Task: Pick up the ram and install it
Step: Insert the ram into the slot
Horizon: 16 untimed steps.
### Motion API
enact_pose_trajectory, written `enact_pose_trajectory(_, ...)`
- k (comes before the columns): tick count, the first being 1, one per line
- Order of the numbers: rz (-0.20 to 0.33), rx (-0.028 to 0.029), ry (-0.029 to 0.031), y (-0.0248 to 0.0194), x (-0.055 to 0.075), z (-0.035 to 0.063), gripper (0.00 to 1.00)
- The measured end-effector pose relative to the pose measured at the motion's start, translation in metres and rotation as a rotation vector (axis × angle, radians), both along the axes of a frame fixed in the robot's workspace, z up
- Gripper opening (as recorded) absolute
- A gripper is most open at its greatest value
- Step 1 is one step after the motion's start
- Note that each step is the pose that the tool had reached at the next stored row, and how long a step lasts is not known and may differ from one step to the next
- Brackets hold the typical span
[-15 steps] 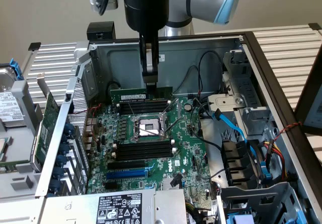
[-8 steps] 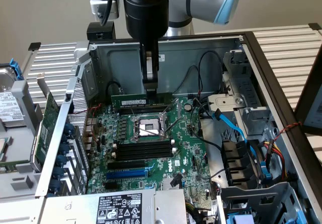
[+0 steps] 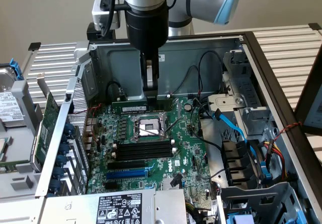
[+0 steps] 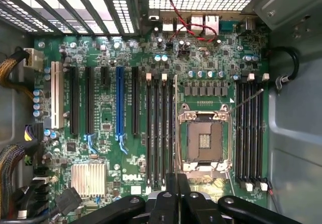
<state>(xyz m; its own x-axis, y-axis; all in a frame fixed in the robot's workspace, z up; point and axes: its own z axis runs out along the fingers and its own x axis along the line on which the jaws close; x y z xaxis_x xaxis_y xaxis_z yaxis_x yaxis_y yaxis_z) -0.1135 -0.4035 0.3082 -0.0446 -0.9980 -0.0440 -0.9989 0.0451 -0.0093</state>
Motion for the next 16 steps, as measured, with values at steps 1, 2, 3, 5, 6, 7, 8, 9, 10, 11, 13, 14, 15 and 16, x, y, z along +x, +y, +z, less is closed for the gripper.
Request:
enact_pose_trajectory(1,-0.001,-0.0012,0.0000,-0.0005,0.000,-0.0011,0.12)
enact_pose_trajectory(2,-0.002,-0.0020,0.0001,-0.0012,0.000,-0.0017,0.12)
enact_pose_trajectory(3,-0.002,-0.0024,0.0000,-0.0019,0.000,-0.0022,0.12)
enact_pose_trajectory(5,-0.002,-0.0041,0.0000,-0.0022,0.000,-0.0032,0.12)
enact_pose_trajectory(6,-0.002,-0.0057,0.0001,-0.0023,0.000,-0.0040,0.12)
enact_pose_trajectory(7,-0.002,-0.0066,-0.0001,-0.0023,0.000,-0.0046,0.12)
enact_pose_trajectory(8,-0.002,-0.0096,-0.0003,-0.0023,0.000,-0.0051,0.12)
enact_pose_trajectory(9,-0.002,-0.0234,-0.0025,-0.0023,-0.001,-0.0062,0.12)
enact_pose_trajectory(10,-0.002,-0.0344,-0.0037,-0.0023,-0.002,-0.0067,0.12)
enact_pose_trajectory(11,-0.002,-0.0421,-0.0046,-0.0023,-0.002,-0.0072,0.12)
enact_pose_trajectory(13,-0.002,-0.0458,-0.0077,-0.0023,-0.002,-0.0094,0.12)
enact_pose_trajectory(14,-0.002,-0.0460,-0.0088,-0.0023,-0.002,-0.0110,0.12)
enact_pose_trajectory(15,-0.002,-0.0458,-0.0099,-0.0023,-0.002,-0.0127,0.12)
enact_pose_trajectory(16,-0.002,-0.0459,-0.0106,-0.0023,-0.003,-0.0146,0.12)
